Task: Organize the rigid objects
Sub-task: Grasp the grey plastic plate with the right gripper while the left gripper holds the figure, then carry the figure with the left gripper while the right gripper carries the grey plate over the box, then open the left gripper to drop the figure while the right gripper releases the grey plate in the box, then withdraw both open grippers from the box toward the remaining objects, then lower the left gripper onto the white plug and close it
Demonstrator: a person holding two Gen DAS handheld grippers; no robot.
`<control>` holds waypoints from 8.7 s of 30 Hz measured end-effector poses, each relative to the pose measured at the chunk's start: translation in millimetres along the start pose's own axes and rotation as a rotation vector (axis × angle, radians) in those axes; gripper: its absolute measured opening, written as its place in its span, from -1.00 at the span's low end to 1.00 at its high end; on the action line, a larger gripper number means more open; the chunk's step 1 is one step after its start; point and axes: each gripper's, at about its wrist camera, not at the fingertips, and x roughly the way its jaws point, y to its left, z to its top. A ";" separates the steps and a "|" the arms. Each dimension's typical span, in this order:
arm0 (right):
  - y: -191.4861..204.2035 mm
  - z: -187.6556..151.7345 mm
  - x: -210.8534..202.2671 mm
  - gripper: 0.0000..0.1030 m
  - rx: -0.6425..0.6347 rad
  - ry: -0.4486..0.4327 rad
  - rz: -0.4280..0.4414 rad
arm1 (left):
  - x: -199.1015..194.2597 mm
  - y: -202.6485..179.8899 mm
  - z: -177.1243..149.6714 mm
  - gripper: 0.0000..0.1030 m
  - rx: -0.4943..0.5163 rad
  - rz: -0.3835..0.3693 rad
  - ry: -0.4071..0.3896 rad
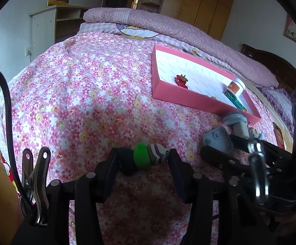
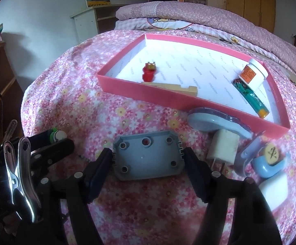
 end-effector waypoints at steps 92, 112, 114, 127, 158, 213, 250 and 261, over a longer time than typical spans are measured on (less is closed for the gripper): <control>-126.8 69.0 15.5 0.40 0.227 -0.085 0.015 | 146.2 -111.1 148.2 0.16 0.275 0.043 0.029; -133.2 66.9 12.1 0.52 0.285 -0.097 0.037 | 136.0 -100.7 152.6 0.19 0.180 0.039 0.015; -132.5 66.2 10.4 0.56 0.286 -0.101 0.042 | 134.3 -100.3 152.7 0.19 0.178 0.043 0.013; -127.9 63.8 -11.1 0.59 0.277 -0.139 0.062 | 110.6 -100.6 147.0 0.19 0.180 0.062 -0.011; -109.0 23.8 -46.7 0.59 0.268 -0.113 0.096 | 41.5 -102.1 106.2 0.19 0.188 0.026 -0.045; -132.2 -58.8 -79.8 0.59 0.203 -0.055 0.006 | 49.3 -165.7 32.9 0.18 0.232 -0.137 0.128; -148.3 -65.8 -67.0 0.59 0.231 -0.043 0.003 | 51.7 -141.9 6.8 -0.36 0.280 -0.027 0.094; -146.1 -60.3 -56.3 0.59 0.198 -0.059 -0.025 | 50.3 -141.1 2.9 -0.36 0.280 -0.029 0.069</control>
